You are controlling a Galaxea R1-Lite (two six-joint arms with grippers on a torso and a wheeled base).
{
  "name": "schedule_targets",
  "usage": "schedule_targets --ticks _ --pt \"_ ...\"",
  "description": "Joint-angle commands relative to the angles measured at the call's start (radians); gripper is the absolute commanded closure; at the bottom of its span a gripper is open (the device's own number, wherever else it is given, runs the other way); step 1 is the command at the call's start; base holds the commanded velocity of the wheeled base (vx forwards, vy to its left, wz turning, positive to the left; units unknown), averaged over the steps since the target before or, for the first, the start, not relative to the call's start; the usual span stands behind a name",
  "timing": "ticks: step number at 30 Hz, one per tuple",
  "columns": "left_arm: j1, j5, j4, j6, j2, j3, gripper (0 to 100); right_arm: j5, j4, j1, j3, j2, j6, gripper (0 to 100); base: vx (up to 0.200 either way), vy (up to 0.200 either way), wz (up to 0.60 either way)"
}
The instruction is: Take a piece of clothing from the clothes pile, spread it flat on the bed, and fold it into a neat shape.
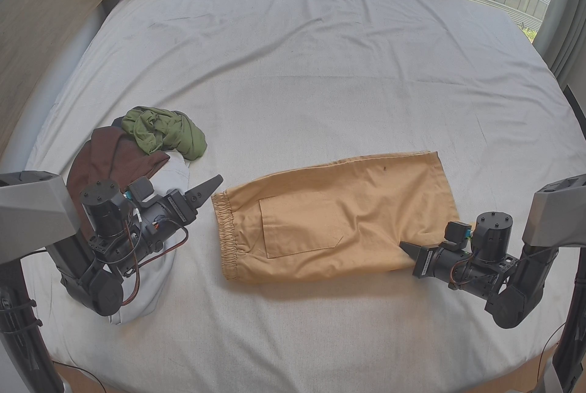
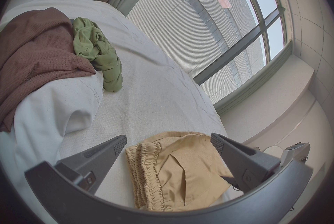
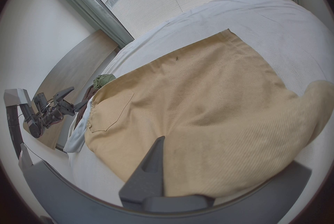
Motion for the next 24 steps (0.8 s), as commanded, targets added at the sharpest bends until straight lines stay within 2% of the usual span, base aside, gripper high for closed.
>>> schedule_targets --ticks 1,13,14,21,22,24 --pt "-0.006 0.0 -0.001 0.001 0.013 0.004 0 0.001 -0.026 0.001 0.056 0.004 -0.003 100 0.0 0.0 0.0" --pt "-0.018 0.0 -0.001 0.001 0.013 0.008 0 0.001 -0.077 -0.007 0.102 0.038 -0.051 100 0.0 0.0 0.0" --pt "-0.02 0.0 -0.001 0.001 0.013 0.008 0 0.001 -0.08 -0.006 0.098 0.044 -0.048 0 0.0 0.0 0.0" --pt "-0.02 -0.001 -0.001 -0.007 0.011 0.014 0 0.018 -0.078 0.024 0.203 0.035 -0.051 0 0.0 0.0 0.0" --pt "-0.021 -0.001 -0.001 -0.007 0.01 0.019 0 0.039 -0.08 0.068 0.254 0.034 -0.051 0 0.0 0.0 0.0" --pt "-0.031 -0.001 -0.001 -0.005 0.011 0.03 0 0.055 -0.08 0.109 0.292 0.032 -0.051 0 0.0 0.0 0.0"
